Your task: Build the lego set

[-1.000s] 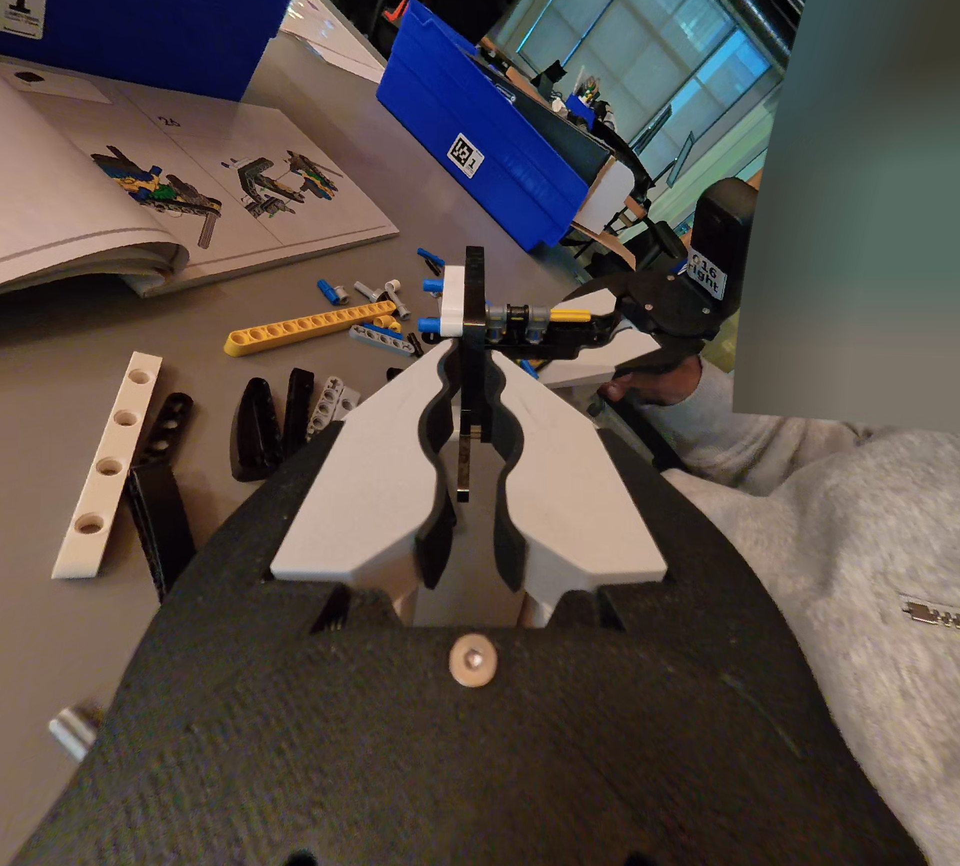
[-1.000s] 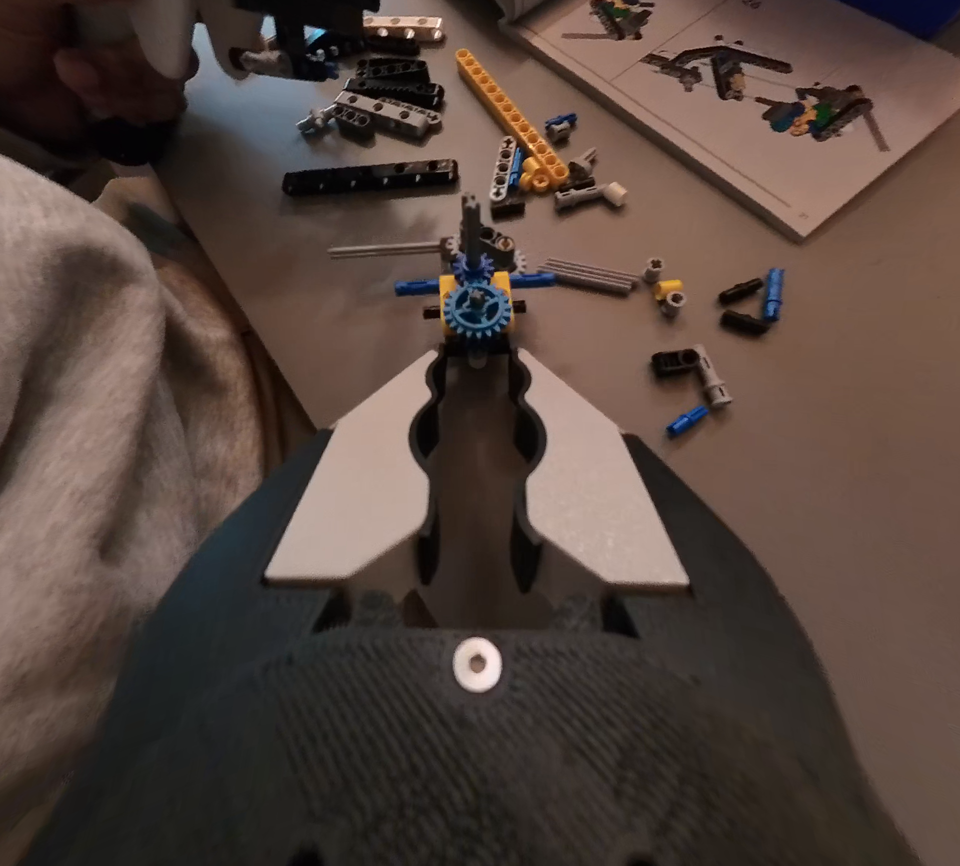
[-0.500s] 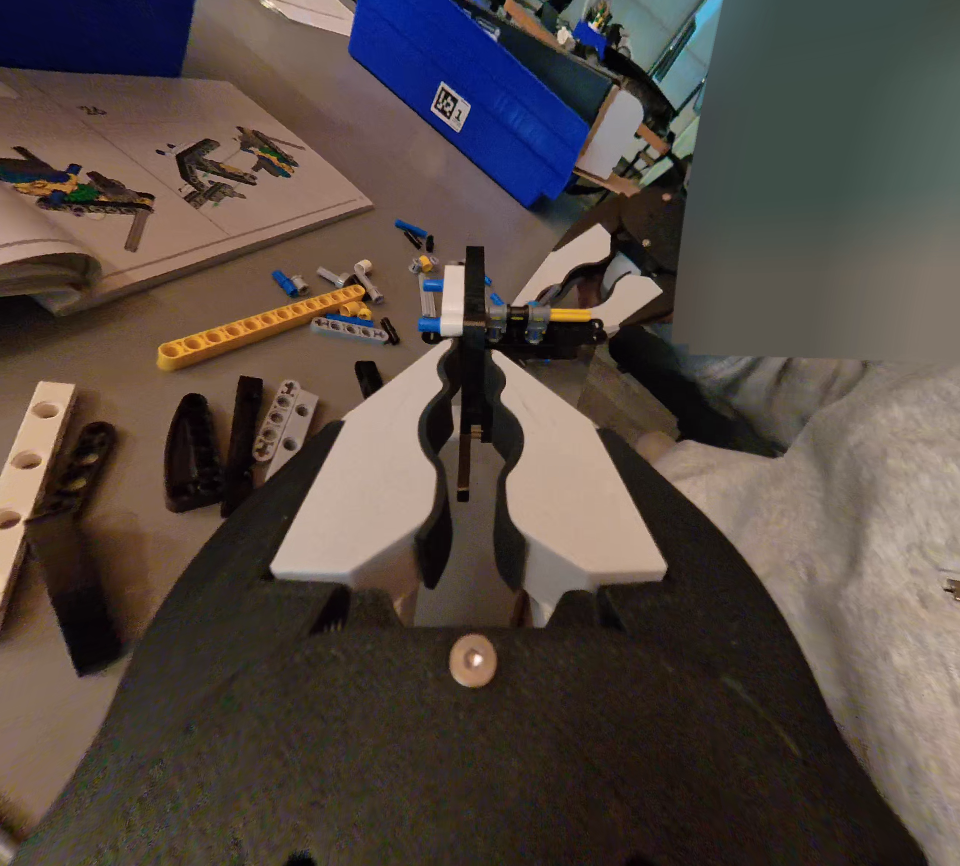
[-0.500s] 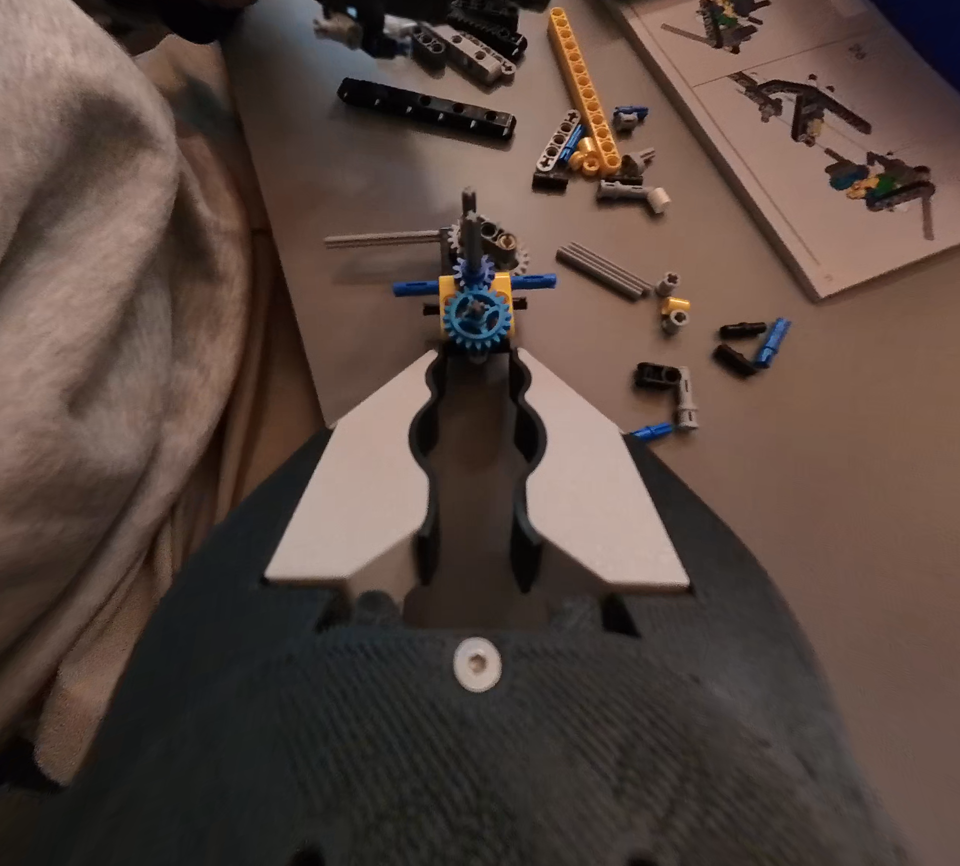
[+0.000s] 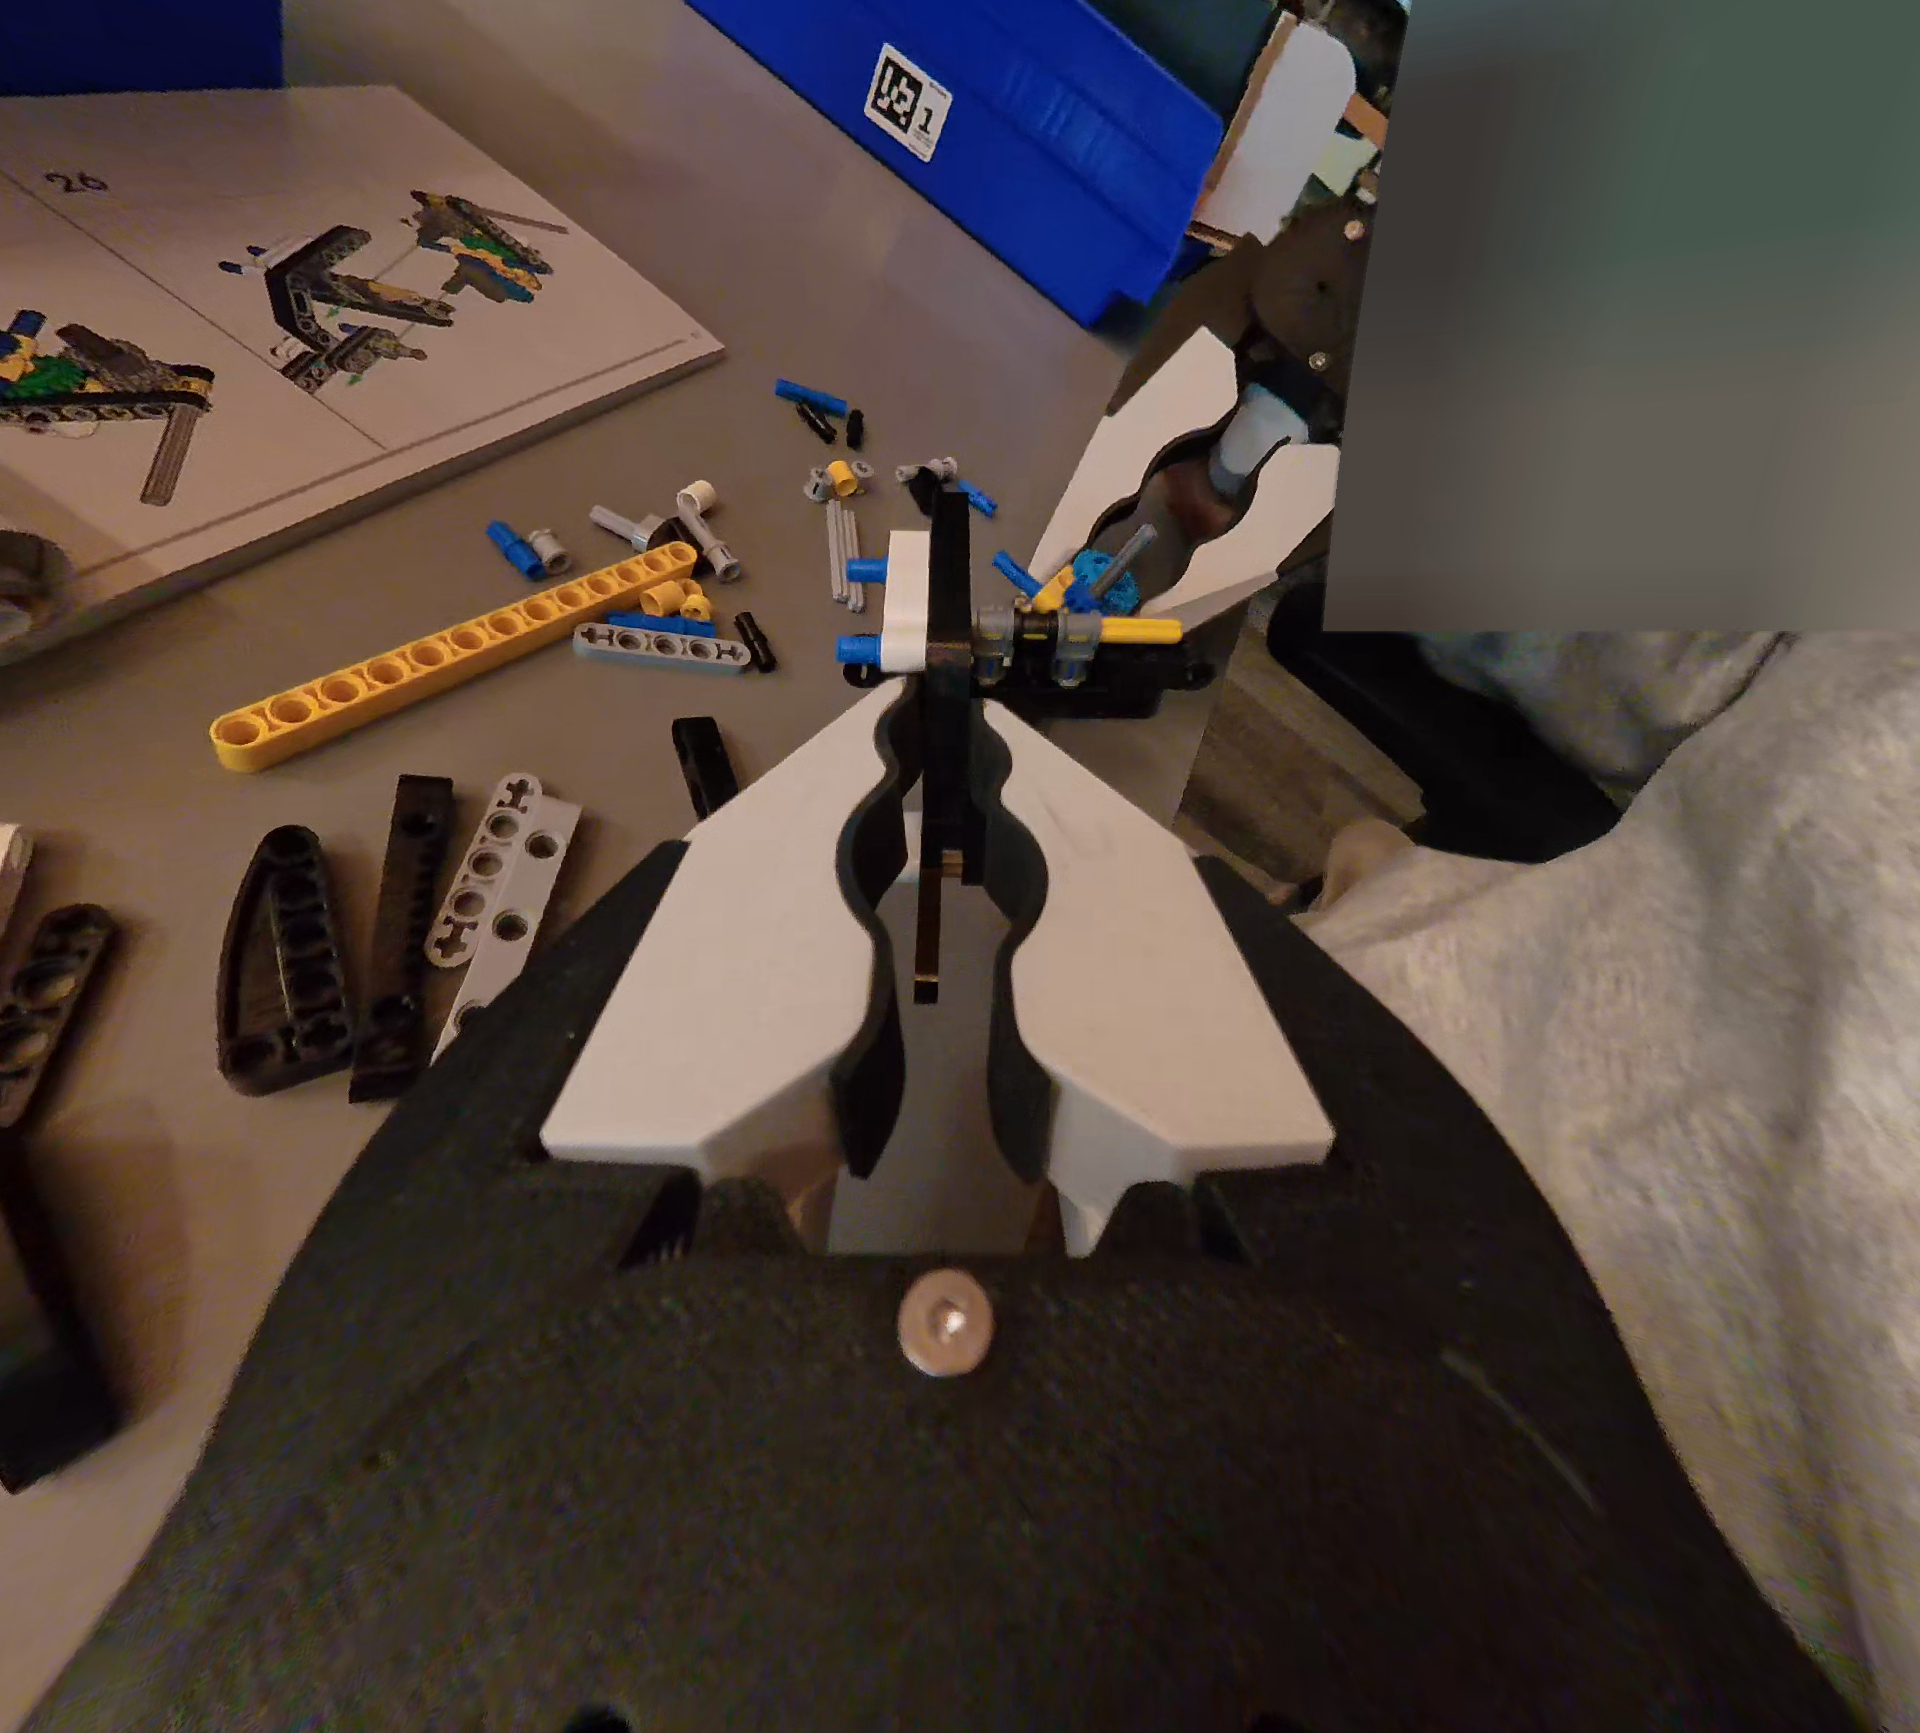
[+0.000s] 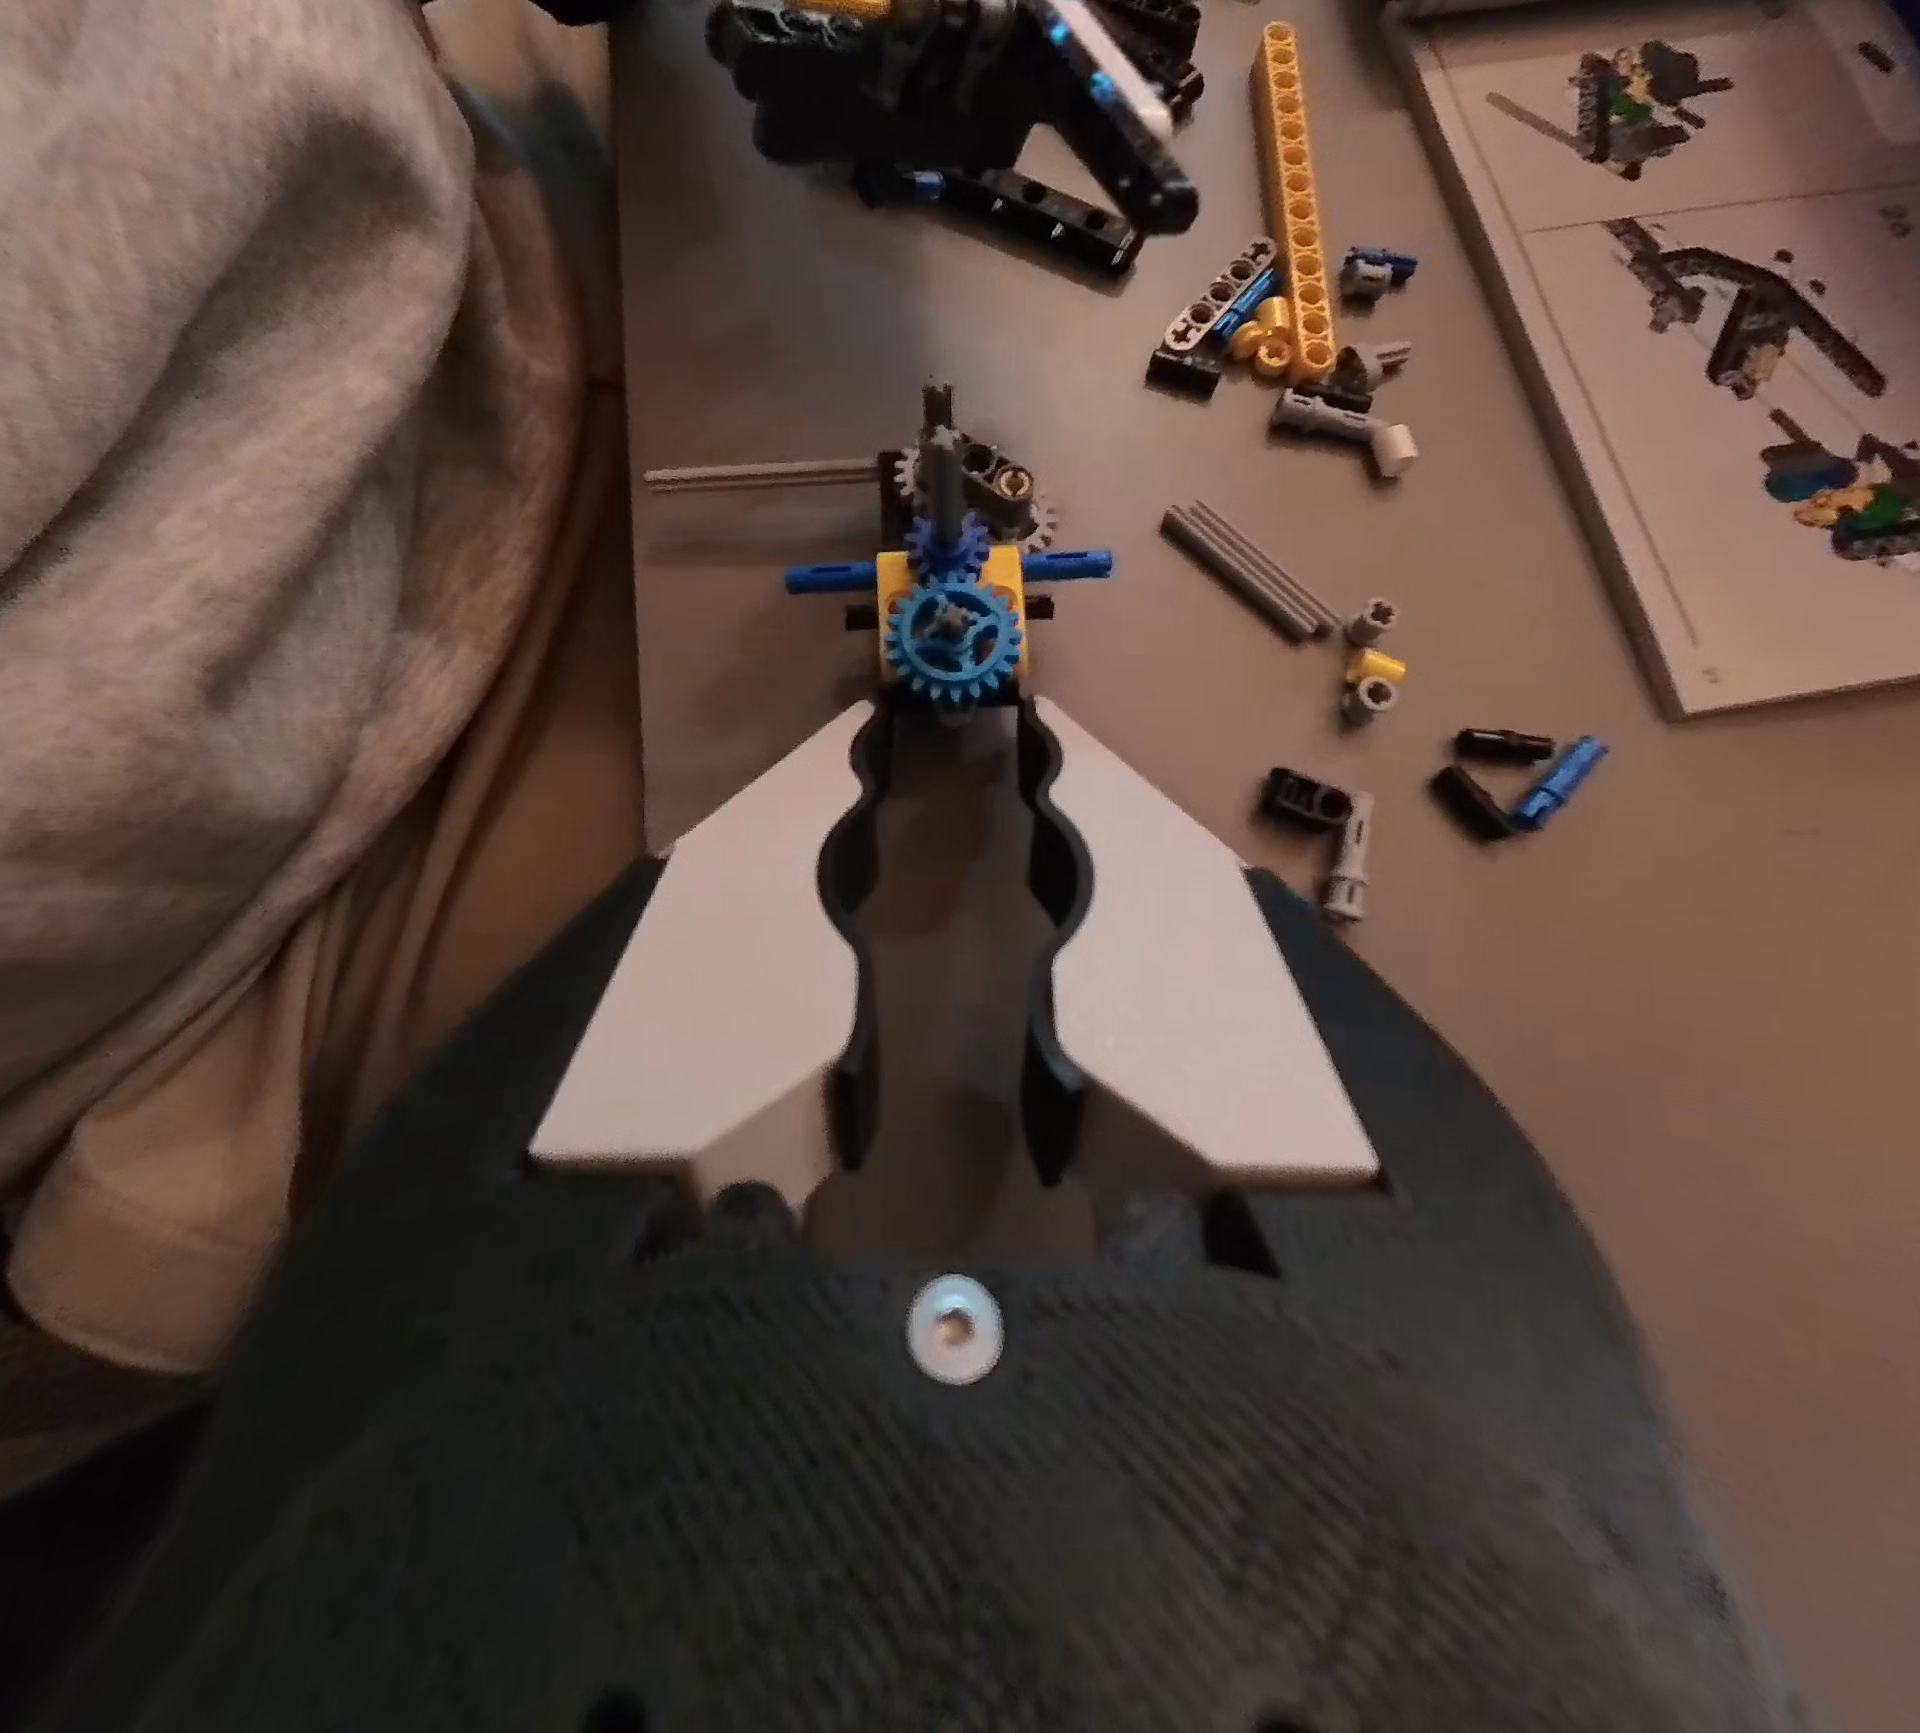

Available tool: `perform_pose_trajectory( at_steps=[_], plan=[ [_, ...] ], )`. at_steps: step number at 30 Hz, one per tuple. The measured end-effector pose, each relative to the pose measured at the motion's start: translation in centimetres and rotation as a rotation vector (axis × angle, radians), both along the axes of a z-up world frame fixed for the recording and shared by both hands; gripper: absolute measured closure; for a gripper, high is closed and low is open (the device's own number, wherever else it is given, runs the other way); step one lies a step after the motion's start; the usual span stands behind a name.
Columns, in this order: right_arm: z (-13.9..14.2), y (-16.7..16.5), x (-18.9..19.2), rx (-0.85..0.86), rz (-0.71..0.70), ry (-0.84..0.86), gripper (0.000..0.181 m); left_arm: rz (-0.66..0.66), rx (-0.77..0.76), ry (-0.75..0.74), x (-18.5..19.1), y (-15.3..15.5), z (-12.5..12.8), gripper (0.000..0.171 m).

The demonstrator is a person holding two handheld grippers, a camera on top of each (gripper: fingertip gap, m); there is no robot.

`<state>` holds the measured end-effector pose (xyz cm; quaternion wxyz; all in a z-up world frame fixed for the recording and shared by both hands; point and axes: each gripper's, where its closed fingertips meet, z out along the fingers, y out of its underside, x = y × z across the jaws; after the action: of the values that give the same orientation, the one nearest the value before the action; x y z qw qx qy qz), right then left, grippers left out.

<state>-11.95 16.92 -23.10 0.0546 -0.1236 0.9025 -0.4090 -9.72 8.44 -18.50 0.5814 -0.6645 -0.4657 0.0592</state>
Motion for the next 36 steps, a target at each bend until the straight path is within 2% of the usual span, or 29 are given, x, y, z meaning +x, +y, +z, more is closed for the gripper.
perform_pose_trajectory(
  at_steps=[9,16,20,25,28,32,34,36],
  plan=[
    [0.1,0.4,-0.1,-0.011,-0.008,-0.036,0.144,0.014,-0.067,-0.018,-0.3,0.2,-0.7,0.167],
    [3.0,0.9,-2.2,-0.21,-0.211,-0.048,0.148,0.082,-0.229,0.049,-0.3,-1.3,-0.9,0.166],
    [5.2,1.3,-3.8,-0.351,-0.318,-0.018,0.15,0.057,-0.229,0.014,-0.1,-0.6,-1.6,0.167],
    [5.6,1.8,-4.4,-0.38,-0.351,-0.007,0.148,0.055,-0.213,0.026,-0.8,-0.1,-0.9,0.166],
    [6.1,2.1,-5.0,-0.407,-0.382,0.0,0.146,0.052,-0.195,0.056,-2.3,-0.1,0.7,0.167],
    [6.9,3.4,-6.7,-0.444,-0.488,0.014,0.142,-0.047,-0.159,0.088,-5.9,1.7,3.5,0.167],
    [7.1,4.7,-7.7,-0.462,-0.573,0.013,0.141,-0.12,-0.202,0.106,-8.7,3.2,4.6,0.167],
    [7.5,6.2,-8.3,-0.492,-0.651,0.012,0.141,-0.209,-0.296,0.111,-11.6,5.1,4.5,0.167]
  ],
)
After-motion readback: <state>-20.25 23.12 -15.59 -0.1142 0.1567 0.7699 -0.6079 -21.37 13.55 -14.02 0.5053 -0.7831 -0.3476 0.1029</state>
